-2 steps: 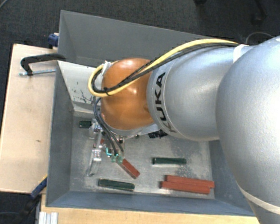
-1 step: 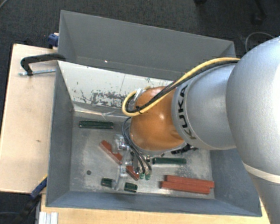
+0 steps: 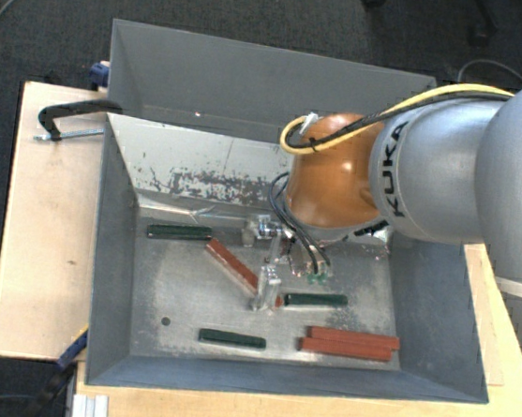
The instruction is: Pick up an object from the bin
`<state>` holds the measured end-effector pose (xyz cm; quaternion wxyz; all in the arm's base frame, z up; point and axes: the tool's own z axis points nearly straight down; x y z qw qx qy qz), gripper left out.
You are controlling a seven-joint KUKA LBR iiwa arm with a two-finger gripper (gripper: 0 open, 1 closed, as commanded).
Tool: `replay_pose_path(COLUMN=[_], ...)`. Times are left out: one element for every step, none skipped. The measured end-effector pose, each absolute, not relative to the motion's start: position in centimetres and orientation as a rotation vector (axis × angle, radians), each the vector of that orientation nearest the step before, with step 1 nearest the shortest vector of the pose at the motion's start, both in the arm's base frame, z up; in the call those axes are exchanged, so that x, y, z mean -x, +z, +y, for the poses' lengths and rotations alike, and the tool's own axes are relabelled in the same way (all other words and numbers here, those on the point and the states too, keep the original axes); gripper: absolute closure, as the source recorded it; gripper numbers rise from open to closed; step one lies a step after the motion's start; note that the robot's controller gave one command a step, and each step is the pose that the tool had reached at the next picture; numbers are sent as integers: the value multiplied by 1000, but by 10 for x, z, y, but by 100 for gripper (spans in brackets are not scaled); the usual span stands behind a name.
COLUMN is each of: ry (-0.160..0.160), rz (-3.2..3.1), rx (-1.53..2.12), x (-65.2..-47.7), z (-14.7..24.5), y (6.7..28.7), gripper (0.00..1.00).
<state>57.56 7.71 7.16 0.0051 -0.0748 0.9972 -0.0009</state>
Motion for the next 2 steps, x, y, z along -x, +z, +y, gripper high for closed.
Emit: replay_pose_path(ry=[3, 3], rz=[3128, 3094], rx=[240, 437], x=[-573, -598], z=[81, 107], y=[71, 222], gripper=[100, 100])
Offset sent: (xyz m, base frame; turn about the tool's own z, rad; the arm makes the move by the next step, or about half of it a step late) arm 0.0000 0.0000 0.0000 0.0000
